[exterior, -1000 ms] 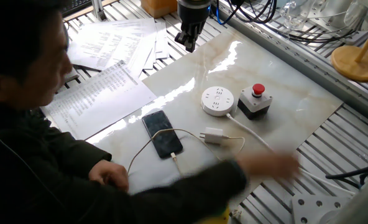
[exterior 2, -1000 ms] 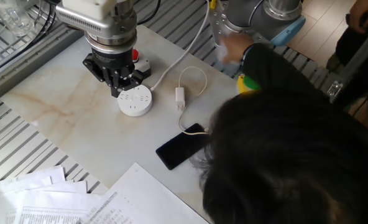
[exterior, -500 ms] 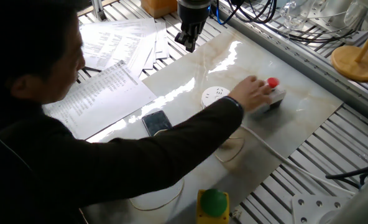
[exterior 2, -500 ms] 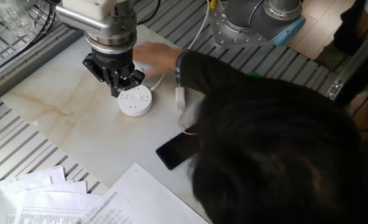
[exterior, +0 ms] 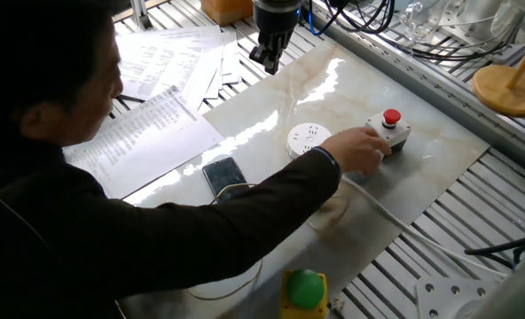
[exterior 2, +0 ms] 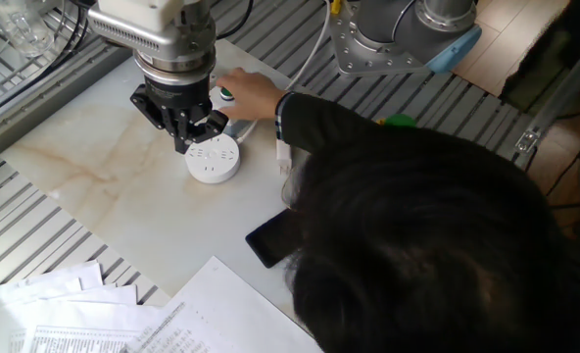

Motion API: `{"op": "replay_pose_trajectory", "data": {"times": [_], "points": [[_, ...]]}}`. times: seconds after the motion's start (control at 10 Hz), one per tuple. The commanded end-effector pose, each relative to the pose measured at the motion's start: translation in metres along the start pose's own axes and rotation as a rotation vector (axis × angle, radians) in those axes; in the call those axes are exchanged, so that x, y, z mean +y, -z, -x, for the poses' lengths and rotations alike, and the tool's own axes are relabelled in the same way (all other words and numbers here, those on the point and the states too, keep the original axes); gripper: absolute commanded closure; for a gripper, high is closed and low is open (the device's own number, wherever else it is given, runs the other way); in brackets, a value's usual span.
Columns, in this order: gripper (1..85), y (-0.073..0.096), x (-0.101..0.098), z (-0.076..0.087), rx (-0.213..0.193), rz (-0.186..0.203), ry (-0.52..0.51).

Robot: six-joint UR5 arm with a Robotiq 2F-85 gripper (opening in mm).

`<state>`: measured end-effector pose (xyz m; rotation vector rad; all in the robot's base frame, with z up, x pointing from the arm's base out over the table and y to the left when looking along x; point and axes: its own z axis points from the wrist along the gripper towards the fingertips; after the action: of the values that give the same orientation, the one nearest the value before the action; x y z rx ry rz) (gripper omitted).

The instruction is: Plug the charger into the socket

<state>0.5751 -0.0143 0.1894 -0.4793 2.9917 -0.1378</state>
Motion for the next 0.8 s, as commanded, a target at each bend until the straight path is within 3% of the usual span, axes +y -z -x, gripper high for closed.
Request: {"op": "replay_pose_trajectory", "data": {"times": [0.0, 0.3, 0.6, 0.7], "points": [[84.7, 0.001, 0.002, 0.001, -0.006, 0.01, -0.005], [84.7, 0.001, 0.002, 0.002, -0.006, 0.01, -0.005], [83.7, 0.002, 0.02, -0.003, 0.013, 0.079, -0.06], [76.0, 0.003, 0.024, -0.005, 0.023, 0.096, -0.059]]}}
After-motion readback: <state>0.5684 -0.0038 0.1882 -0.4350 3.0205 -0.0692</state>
